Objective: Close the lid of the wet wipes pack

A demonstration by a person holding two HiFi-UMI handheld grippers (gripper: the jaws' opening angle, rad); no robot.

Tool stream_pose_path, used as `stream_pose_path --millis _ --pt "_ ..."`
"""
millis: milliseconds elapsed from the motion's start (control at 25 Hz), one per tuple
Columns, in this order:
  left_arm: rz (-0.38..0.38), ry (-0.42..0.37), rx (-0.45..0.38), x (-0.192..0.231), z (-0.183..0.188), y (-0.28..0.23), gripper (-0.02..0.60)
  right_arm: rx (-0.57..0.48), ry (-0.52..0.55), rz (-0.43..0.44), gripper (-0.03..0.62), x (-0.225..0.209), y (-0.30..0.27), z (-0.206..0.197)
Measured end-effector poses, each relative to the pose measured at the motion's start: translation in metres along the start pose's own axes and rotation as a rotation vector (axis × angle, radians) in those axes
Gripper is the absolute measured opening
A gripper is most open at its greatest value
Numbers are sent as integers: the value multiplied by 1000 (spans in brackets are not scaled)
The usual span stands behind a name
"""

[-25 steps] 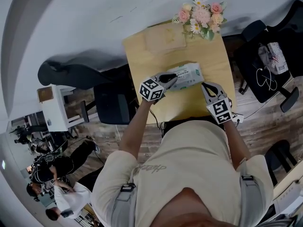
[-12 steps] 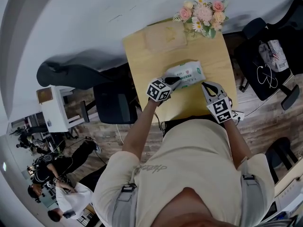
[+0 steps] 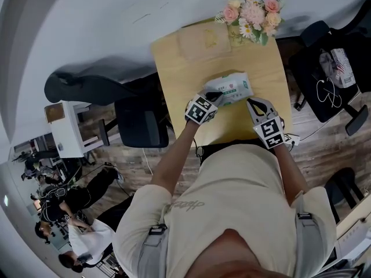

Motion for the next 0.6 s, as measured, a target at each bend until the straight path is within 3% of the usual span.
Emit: stream_pose_path --millis 600 --pt "-18 -32 88 -5 16 -14 17 9 -36 -17 2 -14 3 -9"
Point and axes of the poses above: the fingertips, and each gripper's own axes: y backward along the fingers, x to its left, z out of its top, the point moved 3 cm from there along y, backward along the fingers, and after that the axes turned 15 degrees about -z, right-handed, at the moved point
